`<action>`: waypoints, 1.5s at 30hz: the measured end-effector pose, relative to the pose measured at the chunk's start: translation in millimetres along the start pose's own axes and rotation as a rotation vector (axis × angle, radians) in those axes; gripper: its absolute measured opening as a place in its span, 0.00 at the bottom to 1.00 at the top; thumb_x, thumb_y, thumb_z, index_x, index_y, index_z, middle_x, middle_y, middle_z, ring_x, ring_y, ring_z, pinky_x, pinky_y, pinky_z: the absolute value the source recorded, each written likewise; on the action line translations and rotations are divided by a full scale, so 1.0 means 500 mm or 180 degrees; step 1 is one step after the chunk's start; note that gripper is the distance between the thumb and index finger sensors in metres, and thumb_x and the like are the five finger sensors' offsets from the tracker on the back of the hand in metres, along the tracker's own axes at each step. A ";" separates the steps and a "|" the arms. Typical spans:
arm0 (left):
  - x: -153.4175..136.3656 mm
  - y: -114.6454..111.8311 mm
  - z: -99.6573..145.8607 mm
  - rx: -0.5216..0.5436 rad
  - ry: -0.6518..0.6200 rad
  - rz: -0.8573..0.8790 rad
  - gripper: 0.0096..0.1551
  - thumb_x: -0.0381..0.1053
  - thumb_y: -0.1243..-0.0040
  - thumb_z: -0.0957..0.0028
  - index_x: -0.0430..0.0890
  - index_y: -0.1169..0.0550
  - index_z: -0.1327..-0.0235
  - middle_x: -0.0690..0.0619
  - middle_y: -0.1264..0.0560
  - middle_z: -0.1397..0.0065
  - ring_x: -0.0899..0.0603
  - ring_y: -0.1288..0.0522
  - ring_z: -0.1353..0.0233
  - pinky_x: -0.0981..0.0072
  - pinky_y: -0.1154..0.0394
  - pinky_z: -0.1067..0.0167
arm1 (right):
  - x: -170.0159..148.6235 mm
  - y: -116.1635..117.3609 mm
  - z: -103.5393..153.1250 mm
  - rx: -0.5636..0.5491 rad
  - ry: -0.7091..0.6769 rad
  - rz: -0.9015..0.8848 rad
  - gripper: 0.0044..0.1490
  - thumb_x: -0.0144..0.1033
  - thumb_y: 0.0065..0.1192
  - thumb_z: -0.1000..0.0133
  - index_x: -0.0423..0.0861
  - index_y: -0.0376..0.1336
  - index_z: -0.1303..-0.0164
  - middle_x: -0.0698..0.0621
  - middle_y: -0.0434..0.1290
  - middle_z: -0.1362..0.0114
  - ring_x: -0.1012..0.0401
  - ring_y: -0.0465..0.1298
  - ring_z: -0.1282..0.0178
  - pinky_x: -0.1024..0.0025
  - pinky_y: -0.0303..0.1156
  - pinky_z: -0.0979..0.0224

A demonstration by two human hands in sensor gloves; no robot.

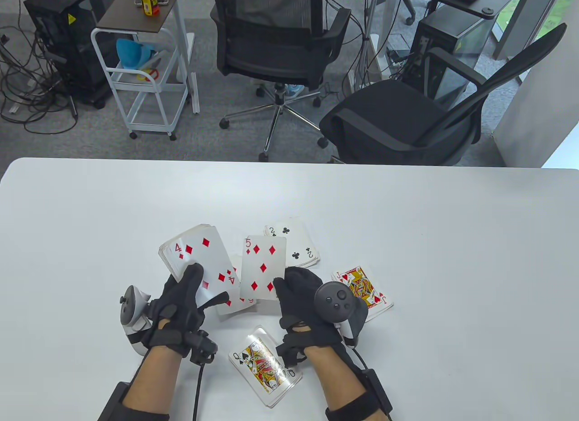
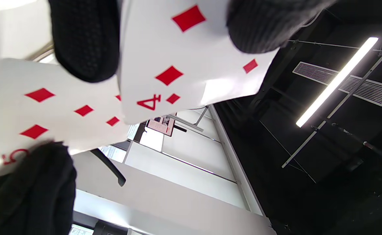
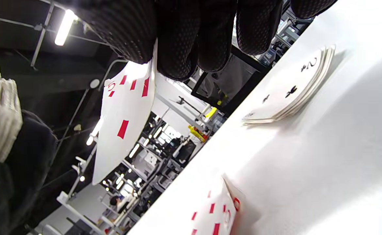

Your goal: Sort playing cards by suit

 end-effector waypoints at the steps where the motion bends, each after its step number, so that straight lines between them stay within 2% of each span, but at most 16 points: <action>1: 0.001 -0.001 0.000 -0.0001 -0.0010 0.0011 0.32 0.64 0.37 0.38 0.55 0.31 0.25 0.55 0.25 0.26 0.41 0.20 0.30 0.54 0.14 0.46 | 0.001 0.003 -0.001 0.0040 0.0009 0.0041 0.23 0.41 0.65 0.38 0.37 0.72 0.44 0.38 0.66 0.24 0.34 0.58 0.21 0.28 0.49 0.26; 5: 0.007 -0.003 -0.004 -0.0026 -0.0056 0.0036 0.32 0.64 0.37 0.38 0.55 0.31 0.25 0.55 0.25 0.26 0.41 0.20 0.30 0.54 0.14 0.46 | 0.021 0.029 -0.011 0.0327 0.0008 0.0391 0.23 0.41 0.66 0.38 0.37 0.72 0.43 0.37 0.62 0.22 0.34 0.53 0.19 0.27 0.45 0.26; 9: 0.011 -0.004 -0.005 -0.0016 -0.0109 0.0092 0.32 0.64 0.38 0.38 0.55 0.31 0.25 0.55 0.25 0.26 0.41 0.20 0.31 0.54 0.14 0.46 | 0.059 0.085 -0.048 0.0866 0.0077 0.1050 0.23 0.41 0.68 0.38 0.37 0.72 0.43 0.35 0.58 0.19 0.33 0.47 0.18 0.26 0.41 0.26; 11: 0.011 -0.004 -0.005 -0.0024 -0.0114 0.0098 0.32 0.64 0.38 0.38 0.55 0.31 0.25 0.55 0.25 0.26 0.41 0.20 0.31 0.54 0.14 0.46 | 0.072 0.110 -0.067 0.1011 0.0129 0.1216 0.23 0.41 0.68 0.38 0.36 0.72 0.43 0.35 0.58 0.19 0.33 0.46 0.18 0.26 0.40 0.26; 16: 0.011 -0.002 -0.005 -0.0019 -0.0121 0.0094 0.32 0.65 0.38 0.38 0.55 0.31 0.25 0.55 0.25 0.26 0.41 0.20 0.31 0.54 0.14 0.46 | 0.102 0.171 -0.106 0.1163 0.0217 0.1468 0.24 0.40 0.69 0.38 0.35 0.72 0.44 0.35 0.59 0.21 0.33 0.47 0.18 0.26 0.40 0.26; 21: 0.011 -0.003 -0.004 -0.0034 -0.0123 0.0102 0.32 0.65 0.38 0.38 0.55 0.31 0.25 0.55 0.25 0.26 0.41 0.20 0.31 0.54 0.14 0.46 | 0.085 0.229 -0.116 0.1206 0.0328 0.2526 0.24 0.43 0.71 0.39 0.36 0.72 0.45 0.35 0.60 0.22 0.33 0.48 0.19 0.26 0.40 0.26; 23: 0.012 -0.002 -0.005 -0.0044 -0.0129 0.0088 0.32 0.64 0.38 0.38 0.55 0.31 0.25 0.55 0.25 0.26 0.41 0.19 0.31 0.54 0.14 0.46 | 0.080 0.233 -0.113 0.1151 0.0309 0.2630 0.25 0.45 0.73 0.40 0.37 0.72 0.46 0.35 0.60 0.22 0.33 0.48 0.19 0.26 0.40 0.26; 26: 0.013 -0.002 -0.005 -0.0048 -0.0136 0.0081 0.32 0.64 0.38 0.38 0.55 0.31 0.25 0.55 0.25 0.26 0.41 0.20 0.31 0.54 0.14 0.46 | 0.083 0.213 -0.104 0.0986 0.0160 0.2619 0.26 0.47 0.74 0.41 0.39 0.70 0.46 0.36 0.61 0.23 0.33 0.49 0.19 0.26 0.41 0.26; 29: 0.008 -0.004 -0.005 -0.0055 -0.0111 0.0073 0.32 0.64 0.38 0.38 0.55 0.31 0.25 0.55 0.25 0.26 0.41 0.20 0.31 0.54 0.14 0.46 | 0.087 0.164 -0.089 0.0798 0.0043 0.2242 0.27 0.50 0.70 0.39 0.39 0.70 0.46 0.36 0.60 0.22 0.33 0.49 0.19 0.27 0.42 0.26; 33: -0.002 -0.013 -0.005 -0.0089 -0.0063 0.0008 0.32 0.64 0.38 0.38 0.55 0.31 0.25 0.55 0.24 0.26 0.41 0.20 0.31 0.54 0.14 0.46 | 0.080 0.073 -0.060 0.0552 -0.0035 0.1625 0.28 0.51 0.65 0.38 0.39 0.70 0.45 0.35 0.59 0.21 0.33 0.48 0.19 0.26 0.41 0.26; 35: -0.010 -0.017 -0.004 -0.0096 -0.0023 -0.0059 0.32 0.64 0.38 0.38 0.54 0.31 0.25 0.55 0.24 0.26 0.41 0.20 0.31 0.54 0.14 0.47 | 0.070 0.021 -0.043 0.0321 -0.0110 0.1269 0.28 0.52 0.64 0.37 0.39 0.70 0.45 0.35 0.59 0.21 0.33 0.48 0.19 0.26 0.40 0.27; 38: -0.024 -0.021 -0.004 -0.0115 0.0049 -0.0243 0.32 0.64 0.38 0.38 0.54 0.31 0.25 0.54 0.24 0.27 0.41 0.19 0.31 0.54 0.14 0.47 | 0.048 -0.027 -0.031 -0.0006 -0.0162 0.0760 0.29 0.52 0.62 0.37 0.39 0.70 0.44 0.35 0.60 0.21 0.32 0.48 0.19 0.25 0.39 0.28; 41: -0.035 -0.021 -0.005 -0.0123 0.0113 -0.0384 0.32 0.65 0.38 0.38 0.53 0.31 0.26 0.54 0.24 0.27 0.41 0.19 0.32 0.54 0.14 0.47 | 0.039 -0.045 -0.020 -0.0142 -0.0262 0.0528 0.29 0.53 0.62 0.37 0.39 0.70 0.44 0.35 0.60 0.22 0.32 0.48 0.19 0.25 0.39 0.28; 45: -0.053 -0.029 -0.004 -0.0132 0.0222 -0.0421 0.32 0.64 0.38 0.38 0.53 0.30 0.26 0.54 0.24 0.27 0.41 0.19 0.32 0.54 0.14 0.48 | 0.042 -0.041 -0.004 -0.0211 -0.0474 0.0503 0.30 0.53 0.61 0.37 0.39 0.70 0.42 0.36 0.61 0.22 0.33 0.50 0.19 0.25 0.40 0.28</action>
Point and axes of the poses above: the tracker on the back of each hand, its own x axis roughly to the thumb side, its own z axis roughly from the fingertips to the wrist, y = z × x, the point moved 3 cm from there along -z, roughly from the wrist to the fingertips
